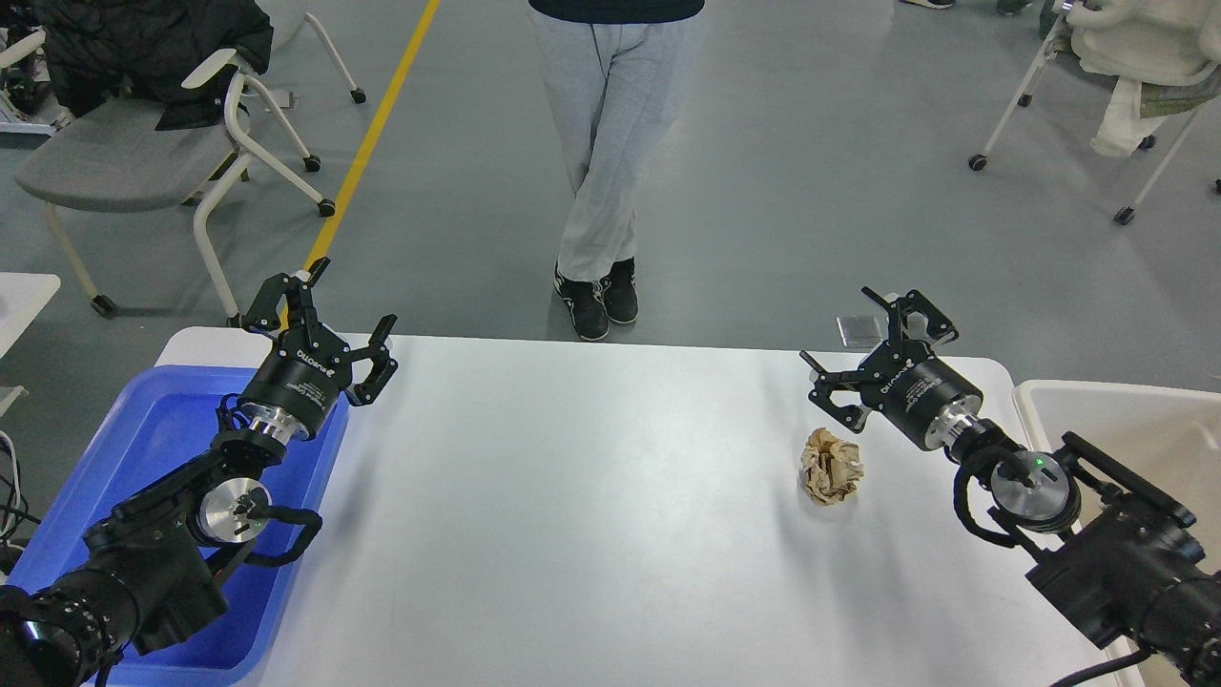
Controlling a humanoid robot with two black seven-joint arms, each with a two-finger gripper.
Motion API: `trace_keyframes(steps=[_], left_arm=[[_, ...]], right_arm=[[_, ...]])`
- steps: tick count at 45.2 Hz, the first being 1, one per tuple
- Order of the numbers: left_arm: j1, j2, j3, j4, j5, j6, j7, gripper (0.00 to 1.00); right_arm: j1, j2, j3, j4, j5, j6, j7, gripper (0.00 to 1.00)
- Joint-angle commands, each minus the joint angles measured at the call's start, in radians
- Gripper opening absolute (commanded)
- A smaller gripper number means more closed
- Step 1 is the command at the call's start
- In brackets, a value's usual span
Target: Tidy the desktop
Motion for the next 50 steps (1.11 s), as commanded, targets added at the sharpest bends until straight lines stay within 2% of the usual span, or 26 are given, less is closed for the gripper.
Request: trace_keyframes(steps=[1,13,33,50], left_arm=[[0.0,0.0,0.0,0.0,0.0,0.0,-0.001,1.0],[0.0,0.0,0.0,0.0,0.0,0.0,0.0,1.0],[0.001,0.0,0.0,0.0,0.0,0.0,0.0,1.0],[0.0,0.0,0.0,0.0,0.0,0.0,0.0,1.0]], right_arm=[[0.001,0.001,0.0,-0.008,-0.015,0.0,0.0,1.0],[-0.001,-0.002,-0.005,-0.008,-0.02,0.0,0.0,1.0],[0.03,-0.011,-0.02,0.029,-0.162,-0.005,-0.006,1.0],[0.235,-0.114,-0.26,0.097,-0.302,-0.011,-0.008,1.0]])
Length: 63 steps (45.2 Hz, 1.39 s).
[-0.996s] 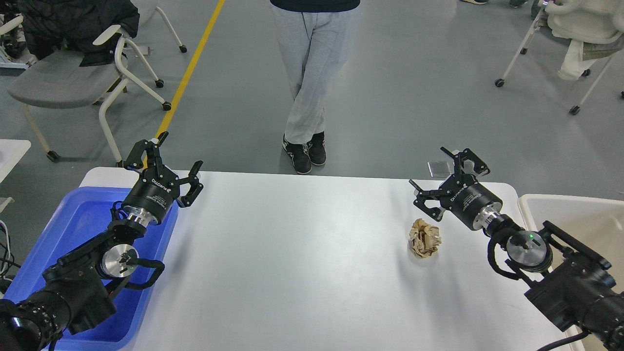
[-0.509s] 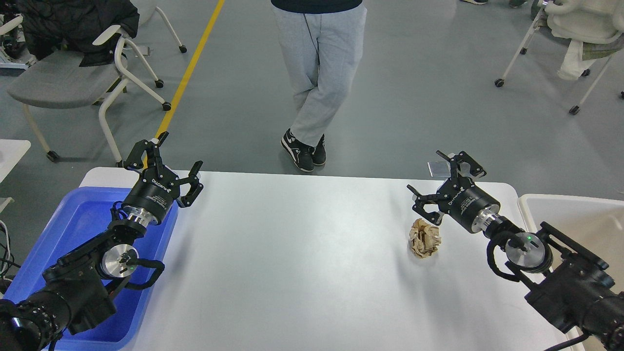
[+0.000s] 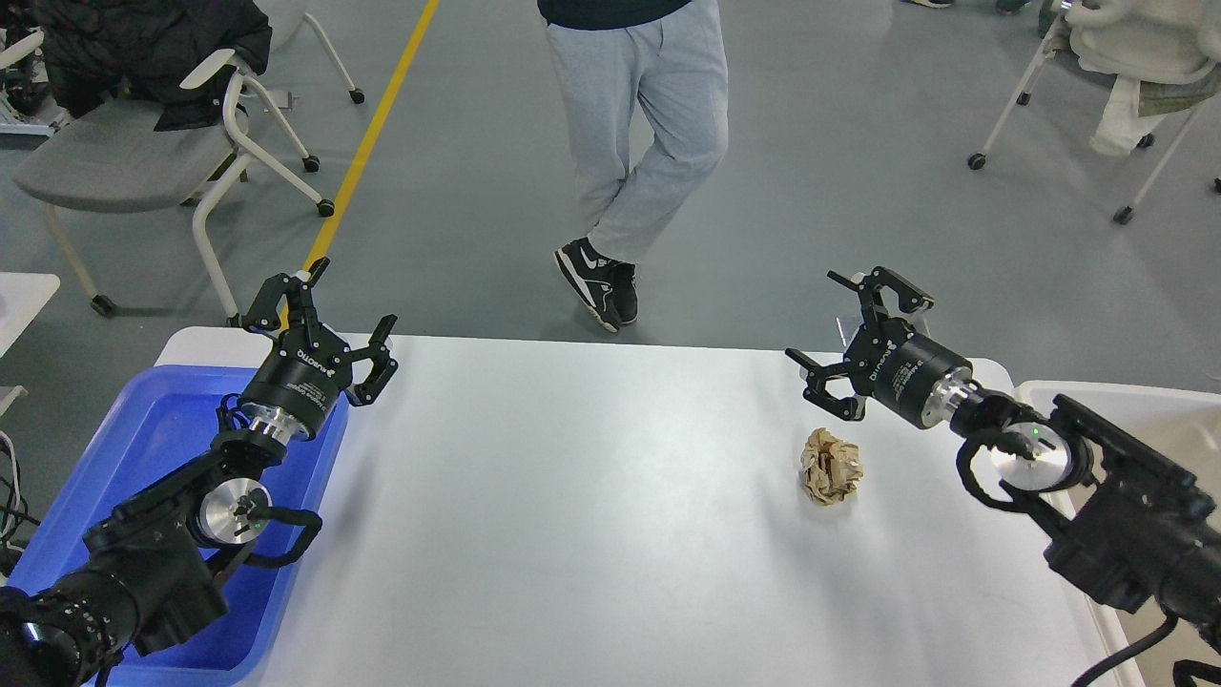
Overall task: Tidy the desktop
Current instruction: 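Raise the right gripper and lower it over the crumpled paper ball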
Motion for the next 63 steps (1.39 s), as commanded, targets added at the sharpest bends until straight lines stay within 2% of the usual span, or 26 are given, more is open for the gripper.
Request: trace_keyframes(steps=[1,17,25,35,45,63], left_arm=[[-0.001,0.0,0.001,0.0,0.0,0.0,0.0,1.0],[-0.001,0.0,0.001,0.0,0.002,-0.001,0.0,1.0],[-0.001,0.0,0.0,0.0,0.0,-0.001,0.0,1.0],[-0.001,0.0,0.0,0.0,0.002,-0.001,0.0,1.0],[-0.001,0.0,0.0,0.0,0.002,-0.001,0.0,1.0],[-0.001,0.0,0.0,0.0,0.002,-0.001,0.0,1.0]], right_arm=[[0.146,-0.056,-0.167,0.027,-0.082,-0.001,0.0,1.0],[0.417,-0.105,-0.428,0.059,-0.125,0.007,0.006,1.0],[0.528,-0.114,-0.632,0.059,-0.27,0.007,0.008,1.0],[0.557,-0.114,-0.79,0.059,-0.493,-0.006,0.009,1.0],[0.571,-0.102,-0.931,0.059,-0.643,-0.095,0.009,1.0],[0.502,-0.004,-1.097,0.045,-0.717,-0.242,0.009,1.0]])
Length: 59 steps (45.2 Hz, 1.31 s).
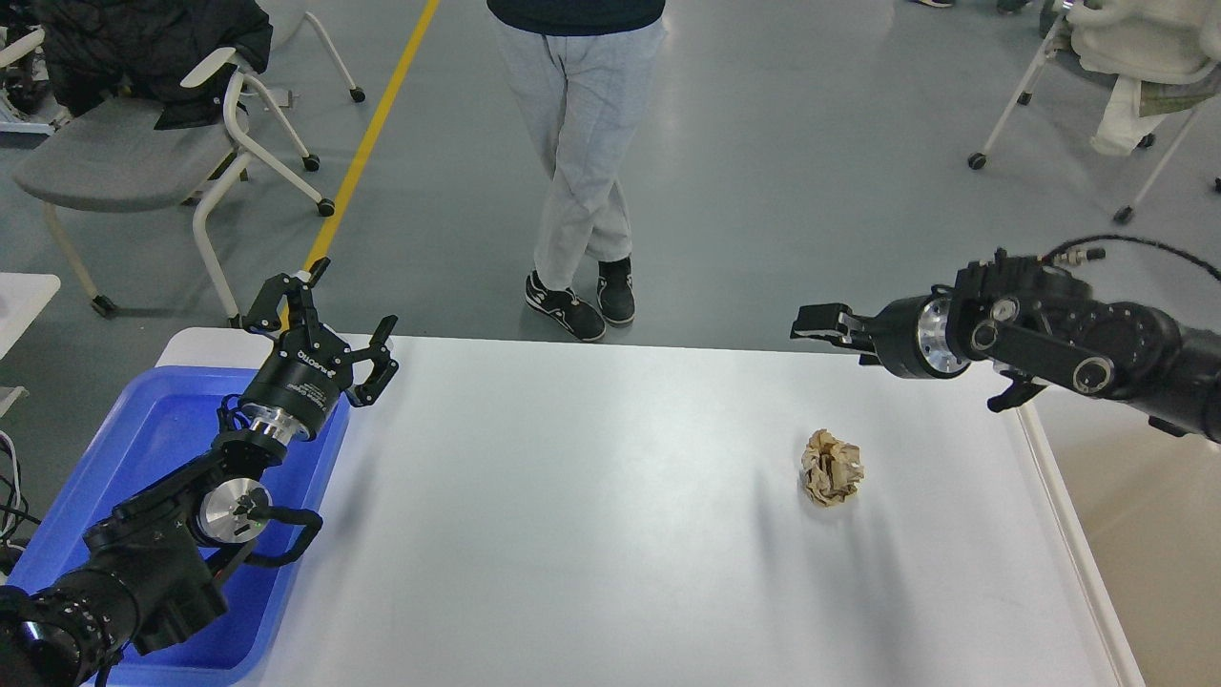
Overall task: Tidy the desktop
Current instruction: 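Raise the right gripper and lower it over the crumpled paper ball, then close the right gripper on the crumpled paper ball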
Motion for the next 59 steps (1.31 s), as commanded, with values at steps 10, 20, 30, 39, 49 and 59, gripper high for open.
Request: trace_keyframes(steps=[10,20,30,39,49,59], left_arm=[[0.0,0.0,0.0,0.0,0.0,0.0,0.0,1.0],[0.0,0.0,0.0,0.0,0.0,0.0,0.0,1.0],[0.0,0.0,0.0,0.0,0.0,0.0,0.0,1.0],[0.0,0.0,0.0,0.0,0.0,0.0,0.0,1.0],[0.0,0.0,0.0,0.0,0.0,0.0,0.0,1.0],[0.0,0.0,0.0,0.0,0.0,0.0,0.0,1.0]], right_arm=[[-0.092,0.068,-0.109,-0.017,-0.125,-0.119,0.0,1.0],[-0.135,0.094,-0.112,-0.059,-0.186,-0.131,0.006,1.0],[-0.178,0.12,-0.112,-0.092,-0.207,-0.16,0.02,1.0],[-0.195,0.126,-0.114,-0.108,-0.207,-0.164,0.02,1.0],[-0.218,0.134,-0.114,-0.131,-0.207,-0.176,0.02,1.0],[-0.239,0.155,-0.112,-0.16,-0.207,-0.188,0.026,1.0]])
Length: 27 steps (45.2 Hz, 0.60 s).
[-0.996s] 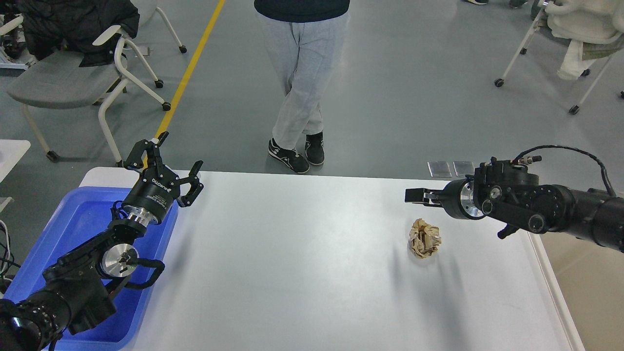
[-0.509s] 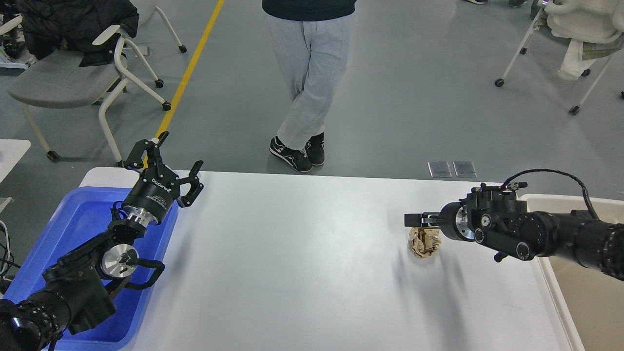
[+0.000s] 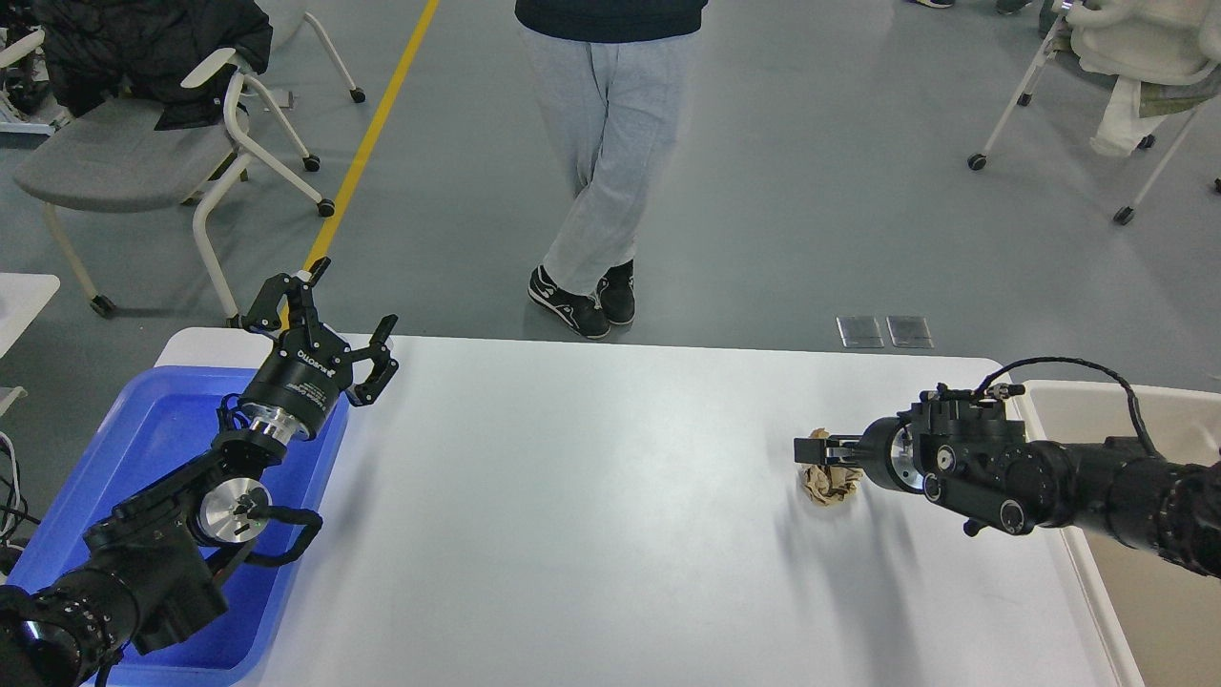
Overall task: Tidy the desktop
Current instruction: 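Close the right gripper on the crumpled paper ball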
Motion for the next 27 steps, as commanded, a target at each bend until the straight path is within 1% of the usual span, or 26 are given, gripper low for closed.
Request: trace_keyframes(steps=[1,27], left_arm=[[0.0,0.0,0.0,0.0,0.001,0.0,0.0,1.0],[0.0,0.0,0.0,0.0,0.0,0.0,0.0,1.0]], right_arm=[[-0.025,0.018,0.0,-0.03,-0.002,-0.012,0.006,1.0],[-0.066,0.049,0.002,-0.056,-0.002,-0.038,0.009,1.0]])
